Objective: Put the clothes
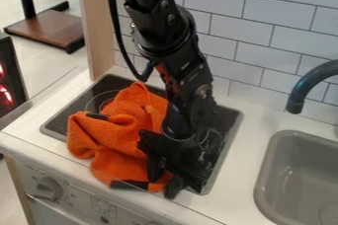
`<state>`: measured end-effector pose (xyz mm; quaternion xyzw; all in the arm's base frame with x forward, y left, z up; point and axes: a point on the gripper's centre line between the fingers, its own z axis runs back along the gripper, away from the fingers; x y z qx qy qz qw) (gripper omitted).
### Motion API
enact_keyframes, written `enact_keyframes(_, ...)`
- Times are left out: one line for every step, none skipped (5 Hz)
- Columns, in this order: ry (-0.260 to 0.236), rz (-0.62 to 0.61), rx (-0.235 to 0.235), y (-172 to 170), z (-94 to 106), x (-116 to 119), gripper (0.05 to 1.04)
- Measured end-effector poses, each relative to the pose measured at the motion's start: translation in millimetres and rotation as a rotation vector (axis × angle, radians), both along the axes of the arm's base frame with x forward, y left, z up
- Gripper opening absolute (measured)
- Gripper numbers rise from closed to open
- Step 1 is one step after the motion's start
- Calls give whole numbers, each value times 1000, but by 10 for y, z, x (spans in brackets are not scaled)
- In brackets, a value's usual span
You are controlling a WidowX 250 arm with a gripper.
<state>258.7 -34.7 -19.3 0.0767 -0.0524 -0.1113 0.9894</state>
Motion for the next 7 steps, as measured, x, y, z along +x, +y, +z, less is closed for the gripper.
enact_keyframes(3,24,-27,-32,22,-32,258)
enact_keyframes(0,5,-54,-69,164,-45,94)
enact_keyframes(-15,-20,-92,-121,358,-58,47)
enact_keyframes(-27,-36,-117,-141,513,-72,47)
enact_keyframes(-57,-51,-148,-175,755,-21,47)
enact_keyframes(-108,-46,-178,-123,1071,52,47)
enact_keyframes(-187,39,-192,168,1456,265,47)
